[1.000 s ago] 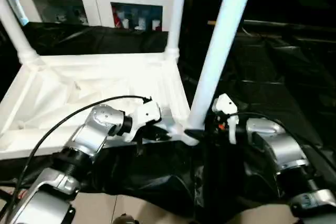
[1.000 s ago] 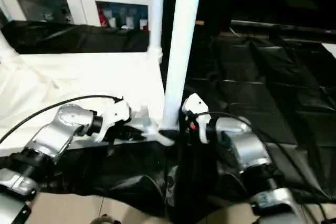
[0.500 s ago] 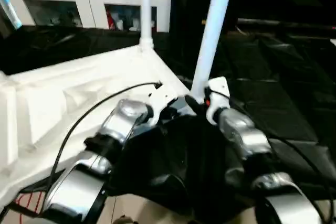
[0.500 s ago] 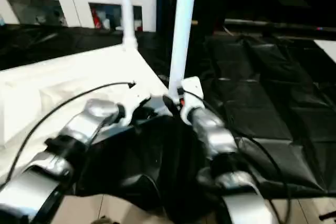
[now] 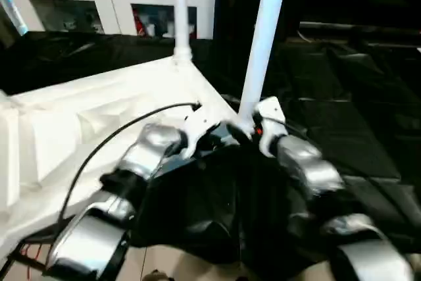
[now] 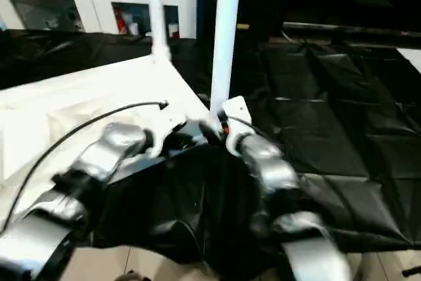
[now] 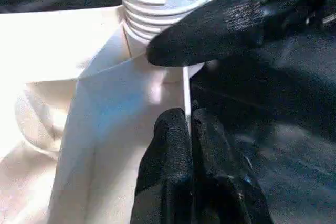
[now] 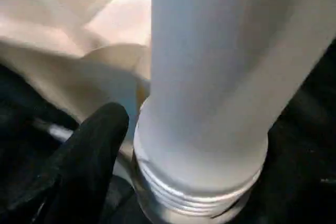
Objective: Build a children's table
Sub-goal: Rotate leg to tighten
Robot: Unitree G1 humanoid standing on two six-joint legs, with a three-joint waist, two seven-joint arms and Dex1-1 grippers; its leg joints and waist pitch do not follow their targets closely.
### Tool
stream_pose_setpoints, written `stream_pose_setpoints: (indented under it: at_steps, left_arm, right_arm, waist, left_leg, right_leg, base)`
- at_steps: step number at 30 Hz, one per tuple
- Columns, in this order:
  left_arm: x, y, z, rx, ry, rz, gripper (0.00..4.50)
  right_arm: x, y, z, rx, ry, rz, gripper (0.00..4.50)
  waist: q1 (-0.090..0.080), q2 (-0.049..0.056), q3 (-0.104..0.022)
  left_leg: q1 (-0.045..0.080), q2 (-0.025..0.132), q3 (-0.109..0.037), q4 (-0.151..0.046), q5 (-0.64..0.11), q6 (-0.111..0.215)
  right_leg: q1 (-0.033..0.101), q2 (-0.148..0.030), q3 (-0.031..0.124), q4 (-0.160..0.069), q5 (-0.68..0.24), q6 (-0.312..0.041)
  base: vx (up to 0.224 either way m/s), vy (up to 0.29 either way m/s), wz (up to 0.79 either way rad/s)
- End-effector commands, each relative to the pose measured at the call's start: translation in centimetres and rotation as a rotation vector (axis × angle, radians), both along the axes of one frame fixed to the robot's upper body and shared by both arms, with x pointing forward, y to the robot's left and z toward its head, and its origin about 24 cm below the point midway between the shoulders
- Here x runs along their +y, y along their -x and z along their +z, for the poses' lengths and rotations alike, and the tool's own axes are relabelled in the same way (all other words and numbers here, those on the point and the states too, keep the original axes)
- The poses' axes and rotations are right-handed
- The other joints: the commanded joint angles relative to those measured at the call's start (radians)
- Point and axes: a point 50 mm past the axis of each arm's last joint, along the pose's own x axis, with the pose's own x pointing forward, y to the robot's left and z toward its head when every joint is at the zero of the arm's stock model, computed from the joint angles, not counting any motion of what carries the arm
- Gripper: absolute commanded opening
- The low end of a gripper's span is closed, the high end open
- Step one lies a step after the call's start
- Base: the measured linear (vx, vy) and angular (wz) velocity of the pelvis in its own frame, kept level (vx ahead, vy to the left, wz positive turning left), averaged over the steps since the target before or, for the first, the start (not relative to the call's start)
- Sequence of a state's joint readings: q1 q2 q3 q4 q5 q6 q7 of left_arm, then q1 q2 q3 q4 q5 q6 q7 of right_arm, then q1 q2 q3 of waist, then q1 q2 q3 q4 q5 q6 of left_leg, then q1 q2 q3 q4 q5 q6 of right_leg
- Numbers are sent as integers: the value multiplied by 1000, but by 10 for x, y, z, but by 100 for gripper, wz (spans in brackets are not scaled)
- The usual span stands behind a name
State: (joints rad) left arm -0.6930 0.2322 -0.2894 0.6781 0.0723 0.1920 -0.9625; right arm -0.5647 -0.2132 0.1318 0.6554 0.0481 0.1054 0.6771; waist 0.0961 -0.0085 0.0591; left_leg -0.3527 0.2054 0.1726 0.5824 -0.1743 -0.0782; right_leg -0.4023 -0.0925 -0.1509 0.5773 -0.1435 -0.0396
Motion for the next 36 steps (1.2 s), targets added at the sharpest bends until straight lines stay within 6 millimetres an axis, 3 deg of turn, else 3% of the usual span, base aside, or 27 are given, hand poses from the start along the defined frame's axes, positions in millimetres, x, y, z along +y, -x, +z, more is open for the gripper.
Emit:
stream_pose_setpoints:
  at_steps: [1, 6, 11, 17, 24, 28, 29, 32, 36]
  left_arm:
    - [-16, 8, 15, -54, 90, -159, 0]
    - [-1, 16, 11, -19, 48, -244, 0]
    - [6, 20, 10, 7, 36, -287, 0]
    - [15, 25, 8, 33, 20, -316, 0]
    - [15, 21, 9, 22, 28, -279, 0]
    - [10, 12, 10, 7, 51, -176, 0]
    - [9, 10, 10, 3, 56, -156, 0]
    - [0, -1, 14, -26, 80, -58, 0]
    - [-11, -13, 18, -62, 76, 51, 0]
  right_arm:
    - [7, 11, 5, 4, -6, 182, 377]
    - [-8, 25, 12, 46, -17, 369, 377]
    - [-12, 31, 14, 66, -33, 427, 377]
    - [-11, 37, 13, 94, -34, 461, 308]
    - [-7, 39, 9, 118, -44, 454, 277]
    - [-5, 29, 0, 122, -45, 270, 272]
    - [-4, 28, -1, 122, -44, 238, 272]
    - [2, 16, -8, 130, -94, 42, 272]
    - [12, 5, -13, 151, -142, -127, 271]
  waist:
    - [1, -5, -75]
    - [9, -2, -73]
    - [15, -2, -74]
    - [16, 0, -75]
    - [16, -5, -74]
    - [13, -5, -72]
    - [9, -6, -71]
    - [1, -8, -70]
    - [-11, -6, -71]
  left_leg:
    - [4, 29, -5, -60, -220, 62]
    - [5, 32, -6, -61, -242, 60]
    - [8, 33, -6, -61, -244, 57]
    - [6, 34, -7, -62, -241, 50]
    - [5, 32, -8, -61, -236, 45]
    - [8, 32, -8, -62, -240, 36]
    - [10, 26, -8, -59, -259, 26]
    - [11, 22, -10, -58, -259, 20]
    - [8, 21, -10, -57, -262, 22]
  right_leg:
    - [63, -71, 65, -76, -361, -113]
    - [60, -70, 63, -81, -401, -102]
    - [58, -70, 63, -81, -409, -100]
    - [58, -69, 64, -77, -386, -111]
    - [59, -70, 63, -80, -412, -93]
    - [55, -70, 62, -82, -426, -94]
    - [55, -73, 57, -92, -482, -73]
    - [54, -72, 52, -98, -519, -52]
    - [51, -71, 52, -100, -514, -48]
  base:
    - [0, 0, 0]
    - [0, 0, 0]
    - [0, 0, 0]
    - [0, 0, 0]
    - [0, 0, 0]
    - [0, 0, 0]
    - [0, 0, 0]
    - [0, 0, 0]
    - [0, 0, 0]
